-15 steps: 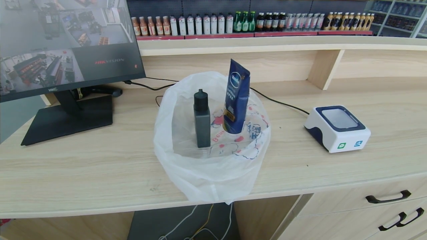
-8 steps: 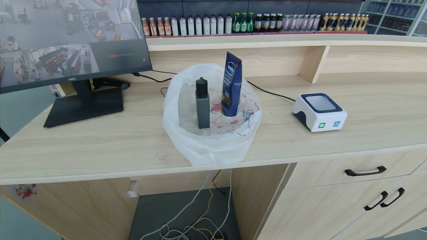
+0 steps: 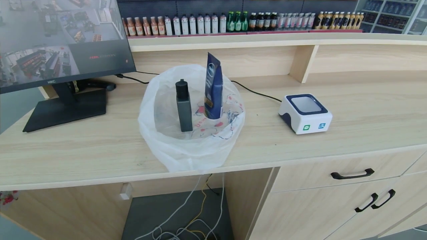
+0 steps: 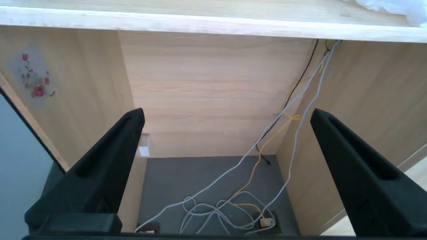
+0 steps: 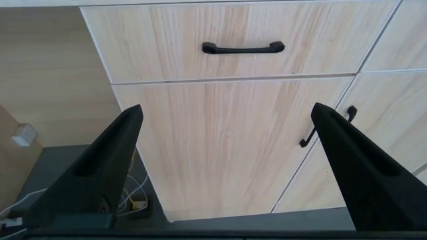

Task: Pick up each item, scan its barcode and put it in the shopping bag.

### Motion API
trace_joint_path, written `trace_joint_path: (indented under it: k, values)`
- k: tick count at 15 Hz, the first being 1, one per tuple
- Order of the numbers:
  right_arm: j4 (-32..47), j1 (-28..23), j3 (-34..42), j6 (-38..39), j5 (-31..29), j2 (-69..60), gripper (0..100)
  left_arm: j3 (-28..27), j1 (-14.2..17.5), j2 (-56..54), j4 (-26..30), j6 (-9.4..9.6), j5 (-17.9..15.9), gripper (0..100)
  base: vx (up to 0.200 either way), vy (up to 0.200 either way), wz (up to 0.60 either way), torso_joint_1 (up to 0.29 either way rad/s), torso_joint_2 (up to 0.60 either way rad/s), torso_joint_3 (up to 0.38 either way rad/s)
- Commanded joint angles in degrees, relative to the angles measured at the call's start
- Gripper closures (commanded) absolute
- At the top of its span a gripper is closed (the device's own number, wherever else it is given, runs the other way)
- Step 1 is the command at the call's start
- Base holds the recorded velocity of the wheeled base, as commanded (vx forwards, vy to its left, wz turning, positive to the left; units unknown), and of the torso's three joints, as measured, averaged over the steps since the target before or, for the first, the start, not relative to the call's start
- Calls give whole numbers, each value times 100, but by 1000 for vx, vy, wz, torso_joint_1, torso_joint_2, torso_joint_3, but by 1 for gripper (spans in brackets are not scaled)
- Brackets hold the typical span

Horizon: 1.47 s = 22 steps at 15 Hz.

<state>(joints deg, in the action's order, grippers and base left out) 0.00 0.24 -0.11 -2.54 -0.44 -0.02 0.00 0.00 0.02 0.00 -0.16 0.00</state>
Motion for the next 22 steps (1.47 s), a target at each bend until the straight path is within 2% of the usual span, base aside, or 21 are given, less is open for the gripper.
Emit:
trace_joint_path:
  k: [1,16,22]
  values:
    - [0,2,-7,-1,0,2,0,0,0,-2,0,-2,9,0,0,-200,0,-7,-7,-2]
    - [0,2,2,131,0,2,0,0,0,-2,0,-28,9,0,0,-200,0,1,2,2]
    - [0,2,2,7,0,2,0,0,0,-2,0,-11,0,0,0,0,0,0,0,0]
